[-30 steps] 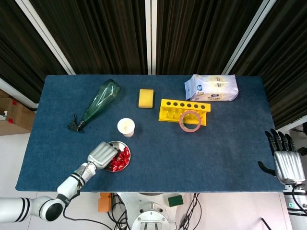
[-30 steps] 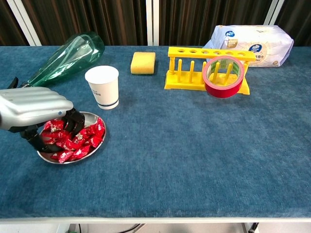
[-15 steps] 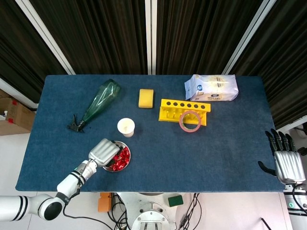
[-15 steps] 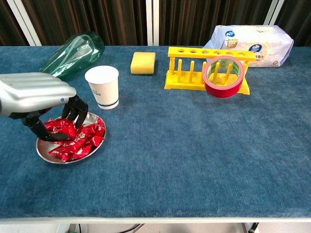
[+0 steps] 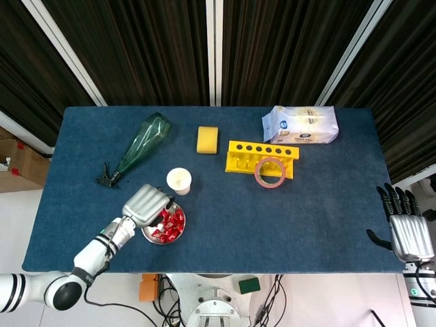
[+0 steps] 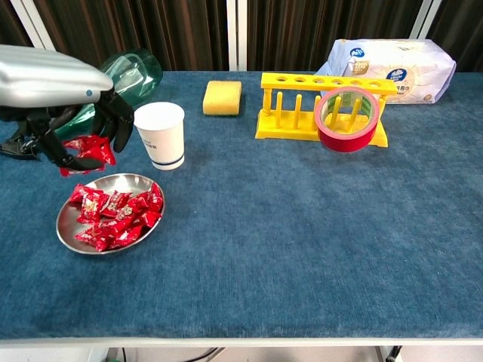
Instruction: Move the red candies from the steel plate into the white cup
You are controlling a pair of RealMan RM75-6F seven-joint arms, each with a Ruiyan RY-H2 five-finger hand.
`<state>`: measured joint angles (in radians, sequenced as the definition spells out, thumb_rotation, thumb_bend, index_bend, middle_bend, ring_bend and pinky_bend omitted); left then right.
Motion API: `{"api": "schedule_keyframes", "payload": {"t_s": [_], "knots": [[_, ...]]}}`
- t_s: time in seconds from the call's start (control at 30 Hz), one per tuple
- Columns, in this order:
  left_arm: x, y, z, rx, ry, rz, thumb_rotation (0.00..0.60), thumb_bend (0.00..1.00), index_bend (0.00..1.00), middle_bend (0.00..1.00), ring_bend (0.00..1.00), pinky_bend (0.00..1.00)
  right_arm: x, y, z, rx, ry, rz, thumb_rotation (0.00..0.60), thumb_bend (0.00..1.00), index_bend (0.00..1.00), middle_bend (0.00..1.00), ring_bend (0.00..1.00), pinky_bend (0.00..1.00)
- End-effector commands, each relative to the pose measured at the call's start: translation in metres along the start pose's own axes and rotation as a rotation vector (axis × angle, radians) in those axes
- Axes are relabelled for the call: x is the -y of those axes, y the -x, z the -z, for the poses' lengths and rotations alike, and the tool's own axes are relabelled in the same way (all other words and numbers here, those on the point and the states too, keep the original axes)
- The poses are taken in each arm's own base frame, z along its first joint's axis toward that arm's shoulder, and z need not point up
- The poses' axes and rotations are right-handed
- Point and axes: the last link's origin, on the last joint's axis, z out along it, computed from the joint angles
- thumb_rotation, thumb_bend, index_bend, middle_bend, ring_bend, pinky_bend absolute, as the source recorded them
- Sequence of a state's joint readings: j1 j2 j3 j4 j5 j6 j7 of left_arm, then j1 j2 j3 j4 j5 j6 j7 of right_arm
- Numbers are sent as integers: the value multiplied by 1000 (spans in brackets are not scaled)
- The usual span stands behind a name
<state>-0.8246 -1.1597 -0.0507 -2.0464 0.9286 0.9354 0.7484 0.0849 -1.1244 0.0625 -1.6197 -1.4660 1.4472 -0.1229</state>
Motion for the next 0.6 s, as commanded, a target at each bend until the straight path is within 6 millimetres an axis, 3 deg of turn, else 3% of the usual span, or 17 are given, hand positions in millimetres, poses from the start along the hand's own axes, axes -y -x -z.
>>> {"api": "schedule_keyframes", "payload": {"t_s": [0.03, 0.33, 0.6], "knots": [[2, -27, -16, -15, -12, 5, 600, 309, 473, 536, 448, 669, 0, -1, 1, -2, -3, 0, 600, 184, 0, 0, 0, 0], [3, -65, -41, -23, -73, 15, 600, 309, 473, 536, 448, 669, -2, -2, 0, 3, -12, -6, 600, 183, 0, 0, 0, 0], [-12, -82, -66, -14, -60, 37, 600, 310, 474, 536, 448, 669, -1, -1, -2, 8, -9, -5, 600, 183, 0, 0, 0, 0]]}}
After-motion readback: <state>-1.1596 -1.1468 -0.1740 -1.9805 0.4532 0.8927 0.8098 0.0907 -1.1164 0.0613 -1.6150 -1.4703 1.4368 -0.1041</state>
